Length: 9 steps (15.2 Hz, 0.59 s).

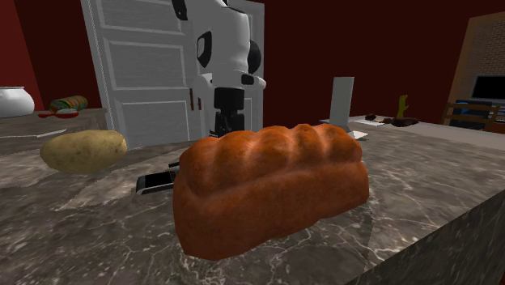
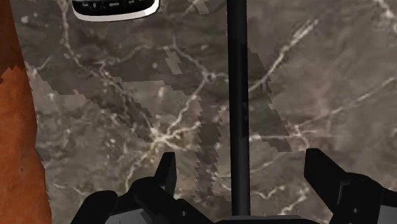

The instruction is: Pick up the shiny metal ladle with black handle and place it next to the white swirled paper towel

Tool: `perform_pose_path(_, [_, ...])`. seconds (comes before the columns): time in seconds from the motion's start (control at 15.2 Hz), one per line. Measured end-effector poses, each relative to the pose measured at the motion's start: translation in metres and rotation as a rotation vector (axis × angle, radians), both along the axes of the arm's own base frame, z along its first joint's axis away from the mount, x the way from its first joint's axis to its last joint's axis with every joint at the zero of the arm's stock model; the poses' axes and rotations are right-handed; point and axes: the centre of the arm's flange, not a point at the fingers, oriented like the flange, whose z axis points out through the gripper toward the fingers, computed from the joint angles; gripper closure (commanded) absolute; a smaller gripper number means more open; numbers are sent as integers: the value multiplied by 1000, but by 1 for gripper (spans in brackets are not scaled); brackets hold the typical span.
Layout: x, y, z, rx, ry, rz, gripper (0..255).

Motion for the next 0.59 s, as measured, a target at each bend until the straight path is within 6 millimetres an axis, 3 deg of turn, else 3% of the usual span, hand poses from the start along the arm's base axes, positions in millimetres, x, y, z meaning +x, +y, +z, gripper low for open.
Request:
perform_pose_path(0.33, [0, 0, -1, 0, 0, 0, 0])
perform_pose_path(0.4, [0, 0, -1, 0, 0, 0, 255])
perform_pose_path(0.59, [0, -1, 0, 1, 4, -1, 255])
